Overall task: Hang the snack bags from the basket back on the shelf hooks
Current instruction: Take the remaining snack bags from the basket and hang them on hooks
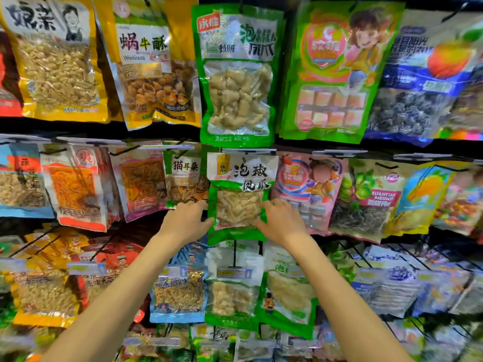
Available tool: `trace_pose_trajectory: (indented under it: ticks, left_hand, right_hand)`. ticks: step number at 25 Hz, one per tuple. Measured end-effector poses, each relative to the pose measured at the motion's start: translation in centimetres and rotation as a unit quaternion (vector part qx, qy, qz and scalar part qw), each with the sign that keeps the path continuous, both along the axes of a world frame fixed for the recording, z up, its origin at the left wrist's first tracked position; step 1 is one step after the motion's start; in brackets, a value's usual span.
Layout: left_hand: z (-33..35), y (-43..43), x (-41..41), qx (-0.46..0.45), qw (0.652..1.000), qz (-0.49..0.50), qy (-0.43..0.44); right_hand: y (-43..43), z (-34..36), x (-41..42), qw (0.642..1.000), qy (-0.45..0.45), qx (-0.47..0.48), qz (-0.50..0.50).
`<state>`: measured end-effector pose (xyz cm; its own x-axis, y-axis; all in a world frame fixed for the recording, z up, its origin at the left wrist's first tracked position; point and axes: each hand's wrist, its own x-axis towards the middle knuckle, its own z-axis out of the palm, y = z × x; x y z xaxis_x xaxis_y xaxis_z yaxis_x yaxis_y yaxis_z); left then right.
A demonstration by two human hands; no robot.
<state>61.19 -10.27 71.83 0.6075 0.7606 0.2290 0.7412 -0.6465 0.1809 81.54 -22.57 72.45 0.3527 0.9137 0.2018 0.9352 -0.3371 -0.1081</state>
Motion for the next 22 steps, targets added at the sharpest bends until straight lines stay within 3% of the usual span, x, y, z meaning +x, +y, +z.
trace_pose_trajectory:
  ticks: [3,8,13,15,18,20,22]
  left_hand:
    - [-0.1,0.8,0.4,-0.017,0.998,0.004,-0.063]
    - [-0.5,2.8,1.8,-0.062,0.993,0.057,-0.079]
    - [-2.6,5.5,3.4,-0.188,0.952,-0.016,-0.242]
    - [-3.6,6.2,4.1,-0.282,0.905,-0.032,-0.318]
    - [-4.8,7.2,5.4,-0.389,0.833,-0.036,-0.391]
    - [-5.3,7.5,6.2,-0.415,0.806,-0.037,-0.421]
    - [-5.4,7.5,6.8,-0.412,0.807,-0.039,-0.42]
  right_hand:
    - [0.2,-0.6,1.3,0.999,0.02,0.034,0.004]
    - [2.5,-1.3,2.7,0.997,0.046,0.062,-0.007]
    - [5.8,-3.1,4.9,0.976,0.163,0.14,-0.038]
    - [6.9,-4.4,5.7,0.954,0.224,0.194,-0.043]
    - [8.0,-6.1,6.0,0.893,0.357,0.272,-0.034]
    - [8.2,-6.6,5.7,0.846,0.436,0.308,-0.02]
    - [8.3,-6.5,5.5,0.817,0.482,0.315,-0.022]
